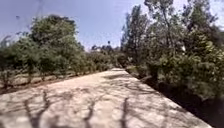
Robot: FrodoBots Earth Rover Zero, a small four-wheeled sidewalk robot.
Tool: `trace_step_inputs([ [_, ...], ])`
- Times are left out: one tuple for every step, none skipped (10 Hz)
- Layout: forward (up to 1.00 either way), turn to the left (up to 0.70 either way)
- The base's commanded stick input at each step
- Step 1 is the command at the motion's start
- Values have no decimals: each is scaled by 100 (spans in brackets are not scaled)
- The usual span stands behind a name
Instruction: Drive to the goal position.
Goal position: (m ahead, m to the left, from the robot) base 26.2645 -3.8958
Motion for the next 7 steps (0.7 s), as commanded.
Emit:
trace_step_inputs([
  [70,0],
  [70,0],
  [70,0],
  [70,0],
  [70,0],
  [70,0],
  [70,0],
])
